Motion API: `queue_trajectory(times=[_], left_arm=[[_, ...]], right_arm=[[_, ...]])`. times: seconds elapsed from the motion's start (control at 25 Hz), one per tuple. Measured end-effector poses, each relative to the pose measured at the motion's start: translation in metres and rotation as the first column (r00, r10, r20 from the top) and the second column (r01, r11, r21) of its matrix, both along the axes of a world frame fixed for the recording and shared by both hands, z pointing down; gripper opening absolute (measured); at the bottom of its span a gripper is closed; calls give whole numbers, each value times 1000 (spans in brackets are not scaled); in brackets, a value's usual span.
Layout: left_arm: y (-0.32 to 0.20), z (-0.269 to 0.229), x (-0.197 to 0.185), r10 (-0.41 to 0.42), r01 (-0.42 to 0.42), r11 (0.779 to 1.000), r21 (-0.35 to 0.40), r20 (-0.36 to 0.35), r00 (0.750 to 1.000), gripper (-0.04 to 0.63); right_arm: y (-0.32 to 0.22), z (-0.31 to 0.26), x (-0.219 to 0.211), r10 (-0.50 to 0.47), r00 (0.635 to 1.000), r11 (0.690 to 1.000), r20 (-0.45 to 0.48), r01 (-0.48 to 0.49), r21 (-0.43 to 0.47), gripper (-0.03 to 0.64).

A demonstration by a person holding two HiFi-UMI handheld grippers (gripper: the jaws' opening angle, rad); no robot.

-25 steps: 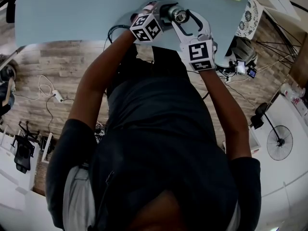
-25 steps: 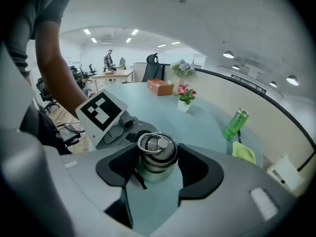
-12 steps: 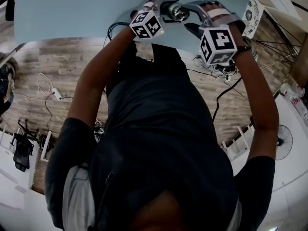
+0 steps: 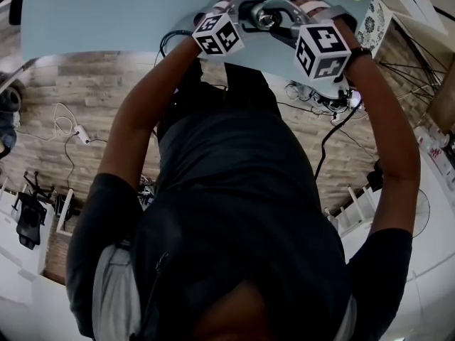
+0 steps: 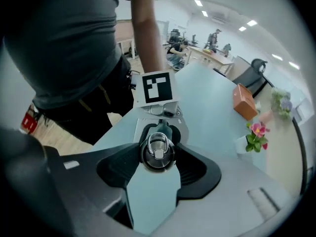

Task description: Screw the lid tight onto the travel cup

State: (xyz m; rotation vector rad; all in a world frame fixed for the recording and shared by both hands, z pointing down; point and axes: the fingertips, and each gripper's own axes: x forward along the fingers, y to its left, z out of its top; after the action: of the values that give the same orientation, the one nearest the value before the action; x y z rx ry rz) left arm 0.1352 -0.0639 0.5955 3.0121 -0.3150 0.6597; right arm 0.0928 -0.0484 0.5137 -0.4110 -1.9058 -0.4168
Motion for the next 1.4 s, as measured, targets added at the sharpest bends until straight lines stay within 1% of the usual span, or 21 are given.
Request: queue_trajectory(times=[0.08, 0.16, 0.2, 0.24, 0.32, 0.36, 0.4, 0.44, 0.52, 0.56, 0.64, 0.72, 0.76, 0.8, 0.84, 0.88, 0.92, 1.0, 1.28, 1.36, 1.4], left_arm=[[0, 0, 0, -1, 1, 1000, -2, -1, 1000, 417], [0, 0, 0, -3, 3, 1000, -1, 0, 1000, 417], [0, -1, 1, -4, 4, 1000, -1, 0, 1000, 417], [1, -1, 1, -5, 5, 1000, 0, 0, 1000, 417], [1, -1, 1, -6, 6, 1000, 1, 0, 1000, 417], [1, -1, 0, -6, 6, 1000, 1, 0, 1000, 417], [1, -1, -1, -6, 6, 1000, 0, 0, 1000, 417], [1, -1, -1, -6, 6, 1000, 0, 0, 1000, 417], [0, 0, -1, -6, 6, 1000, 0, 0, 1000, 417], [-1, -1, -1, -7, 7, 1000, 0, -1, 1000, 417], [-1, -2, -2, -9, 9, 1000, 2, -1, 1000, 417], [0, -2, -3, -13, 13, 1000, 5, 0, 1000, 417], [0, -2, -3, -15, 15, 1000, 5, 1, 1000, 417], [0, -1, -3, -17, 17, 1000, 4, 1, 1000, 417], [0, -1, -3, -20, 20, 1000, 3, 1, 1000, 417], [0, -1, -2, -22, 22, 1000, 3, 1, 1000, 417], [0, -1, -2, -23, 23, 1000, 4, 1, 1000, 417], [0, 0, -2, -24, 24, 1000, 7, 3, 1000, 417], [1, -1, -2, -30, 30, 1000, 7, 3, 1000, 417], [1, -1, -3, -35, 35, 999, 4, 1, 999, 417], [0, -1, -3, -37, 37, 999, 2, 0, 999, 417]], right_arm=[[-2, 0, -1, 94, 995, 994, 19, -93, -57, 229], [-4, -1, 0, 209, 977, 973, 43, -204, -105, 229], [-5, -1, 0, 280, 958, 954, 58, -270, -133, 229], [-6, -2, -1, 355, 932, 927, 75, -340, -161, 229], [-9, -5, -3, 504, 856, 855, 116, -476, -204, 229], [-12, -7, -4, 577, 805, 811, 141, -542, -220, 229], [-15, -8, -5, 649, 743, 757, 165, -608, -239, 229], [-18, -9, -5, 721, 668, 691, 186, -673, -262, 229], [-23, -9, -2, 840, 495, 542, 221, -782, -308, 229], [-25, -9, -1, 880, 411, 471, 239, -822, -321, 229], [-26, -10, 2, 925, 263, 347, 275, -879, -327, 229], [-26, -11, 3, 944, 138, 239, 301, -914, -328, 229], [-26, -11, 4, 947, 83, 189, 311, -924, -332, 229], [-26, -10, 5, 947, 34, 147, 319, -930, -337, 229], [-26, -10, 6, 946, -5, 113, 325, -932, -344, 229], [-27, -10, 6, 944, -32, 90, 330, -933, -350, 229], [-27, -10, 7, 942, -49, 76, 331, -932, -354, 229], [-27, -10, 8, 942, -57, 69, 332, -932, -356, 229], [-25, -11, 7, 943, -32, 89, 331, -934, -345, 230], [-25, -10, 6, 946, -15, 103, 325, -933, -344, 230], [-26, -10, 5, 948, -1, 115, 317, -931, -346, 230]])
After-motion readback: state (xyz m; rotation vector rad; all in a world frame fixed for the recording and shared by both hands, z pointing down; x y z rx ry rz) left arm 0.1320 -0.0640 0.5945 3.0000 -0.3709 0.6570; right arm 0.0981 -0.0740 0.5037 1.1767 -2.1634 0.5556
